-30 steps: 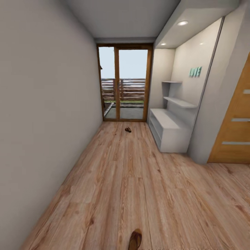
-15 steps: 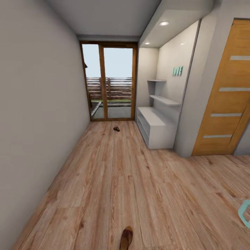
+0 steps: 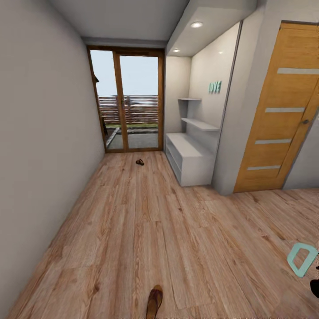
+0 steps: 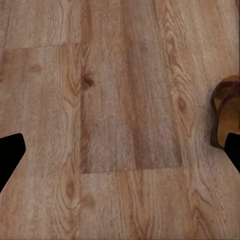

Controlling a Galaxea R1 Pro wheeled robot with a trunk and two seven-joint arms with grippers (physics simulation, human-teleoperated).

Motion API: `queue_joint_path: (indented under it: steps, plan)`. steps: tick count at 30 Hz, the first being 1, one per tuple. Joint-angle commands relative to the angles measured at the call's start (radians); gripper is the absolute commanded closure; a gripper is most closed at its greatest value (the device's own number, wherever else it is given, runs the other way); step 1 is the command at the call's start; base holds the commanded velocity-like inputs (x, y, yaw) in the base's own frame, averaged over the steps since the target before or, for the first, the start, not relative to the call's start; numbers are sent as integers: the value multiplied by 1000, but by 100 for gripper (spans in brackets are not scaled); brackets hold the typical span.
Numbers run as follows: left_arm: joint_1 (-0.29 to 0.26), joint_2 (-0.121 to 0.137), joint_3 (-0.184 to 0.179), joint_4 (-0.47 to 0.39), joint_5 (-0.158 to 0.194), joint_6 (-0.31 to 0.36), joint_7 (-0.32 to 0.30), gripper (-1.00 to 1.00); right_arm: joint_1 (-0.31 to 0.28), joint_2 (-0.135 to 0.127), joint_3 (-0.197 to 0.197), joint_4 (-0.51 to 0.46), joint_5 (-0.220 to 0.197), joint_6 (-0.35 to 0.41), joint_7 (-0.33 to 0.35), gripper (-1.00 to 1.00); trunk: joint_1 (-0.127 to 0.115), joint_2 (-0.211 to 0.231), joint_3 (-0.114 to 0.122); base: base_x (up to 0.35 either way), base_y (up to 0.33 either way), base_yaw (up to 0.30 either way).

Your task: Pick up the two gym shoes and the two sandals from the corridor floor and place them onto the hallstand (shoe rack) in the corridor, making sure they are on the rack and not on the floor. Arrange them so the two gym shoes are next to each other and the two sandals are next to each other.

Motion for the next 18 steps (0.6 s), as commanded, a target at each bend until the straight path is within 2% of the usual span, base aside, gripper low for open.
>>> queue_joint_path:
  steps: [1,6,11,12,13,17,18]
  plan:
    - [0,0,-1,1,4,-3,0,-100,-1,1,1,0,-5,-3,0,-100,0,-1,-3,0,0,-99]
    - [0,2,-1,-1,3,-3,1,-100,-1,16,0,-57,-5,-2,-1,-100,0,-1,-6,0,0,-33]
    - [0,2,-3,-7,1,-3,1,-100,-1,17,1,-66,-5,-3,1,-100,0,-1,-6,0,0,-3]
    - [-24,-2,-10,-32,1,4,0,-100,-28,18,4,-154,-1,7,7,-100,0,-1,-6,0,0,0]
    - [-41,-3,-10,-54,1,10,0,-100,-49,18,4,-202,0,23,6,-100,0,-1,-6,0,0,0]
    - [-70,-4,-11,-84,0,16,0,-100,-77,18,4,-269,1,74,5,-100,0,-1,-6,0,0,0]
    - [-177,-29,-12,-110,-5,90,-2,-100,-167,17,4,-432,1,333,7,-100,0,-1,-6,0,0,0]
